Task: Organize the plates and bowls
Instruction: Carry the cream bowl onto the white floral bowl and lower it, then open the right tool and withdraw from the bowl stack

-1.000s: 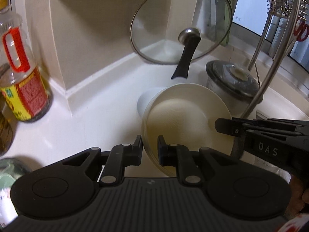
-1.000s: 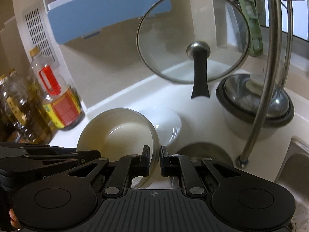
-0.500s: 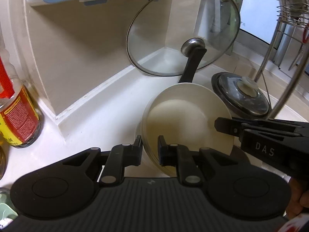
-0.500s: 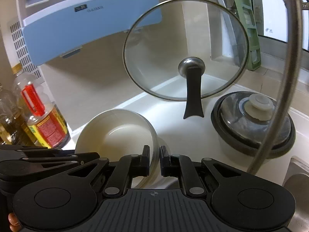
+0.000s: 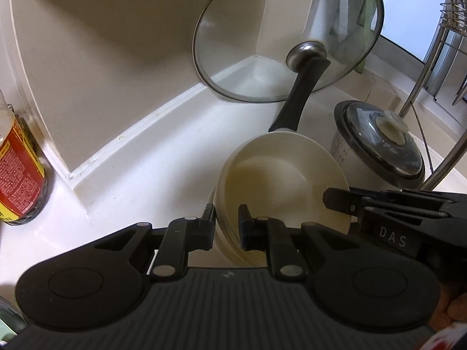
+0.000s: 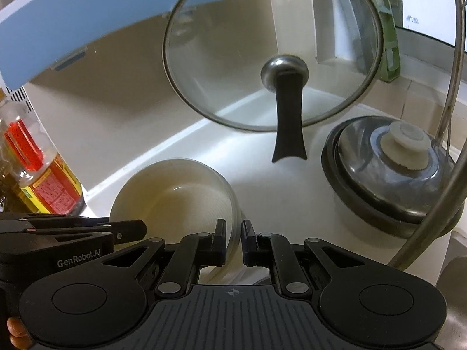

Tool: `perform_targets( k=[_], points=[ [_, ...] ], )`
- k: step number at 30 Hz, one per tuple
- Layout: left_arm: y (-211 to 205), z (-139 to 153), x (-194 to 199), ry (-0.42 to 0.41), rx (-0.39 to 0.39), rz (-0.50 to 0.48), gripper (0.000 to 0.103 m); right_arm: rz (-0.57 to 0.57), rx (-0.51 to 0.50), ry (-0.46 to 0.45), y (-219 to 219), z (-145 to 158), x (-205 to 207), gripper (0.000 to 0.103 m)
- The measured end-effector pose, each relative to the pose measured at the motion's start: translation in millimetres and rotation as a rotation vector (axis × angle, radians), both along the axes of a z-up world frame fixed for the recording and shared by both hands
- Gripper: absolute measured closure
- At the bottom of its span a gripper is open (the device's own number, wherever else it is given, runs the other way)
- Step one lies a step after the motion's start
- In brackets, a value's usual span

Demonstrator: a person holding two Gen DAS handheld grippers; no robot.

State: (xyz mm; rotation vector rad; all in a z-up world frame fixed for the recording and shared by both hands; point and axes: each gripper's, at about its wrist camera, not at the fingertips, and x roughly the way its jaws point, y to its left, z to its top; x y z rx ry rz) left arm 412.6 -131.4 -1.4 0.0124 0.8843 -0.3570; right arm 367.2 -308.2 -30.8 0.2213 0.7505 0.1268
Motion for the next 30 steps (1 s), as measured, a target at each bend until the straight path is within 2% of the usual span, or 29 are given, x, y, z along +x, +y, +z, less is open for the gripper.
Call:
perform_targets(
  k=[17,19,22,25,27,30],
  points=[
    [-2.6,-8.4,5.5,0.031,-0.001,-0.014,0.088,-0.014,0.002,0.039,-1.4,-7.3,6.5,0.092],
    [-2.3,-8.6,5.0,0.027,0.004,-0.012,0.084,-0.013,0.002,0.043,-1.0,-7.8,6.9,0.092],
    [-1.3,-8.0,4.2,0.027,0.003,-0.011,0.083,-0.011,-0.031,0.033,1.4,-7.4,6.0,0.091],
    [-1.6,-7.4,3.1,0.020,0.012,-0.008,0.083,-0.013,-0.033,0.035,1.6,-7.6,4.5,0.083],
    [-0.7,-7.0,2.0,0.018,0.012,-0.008,0.083,-0.012,-0.031,0.032,1.3,-7.8,3.0,0.067],
    [0.7,-6.7,0.8,0.015,0.014,-0.004,0.083,-0.017,-0.029,0.020,0.1,-7.7,-0.1,0.063]
  ],
)
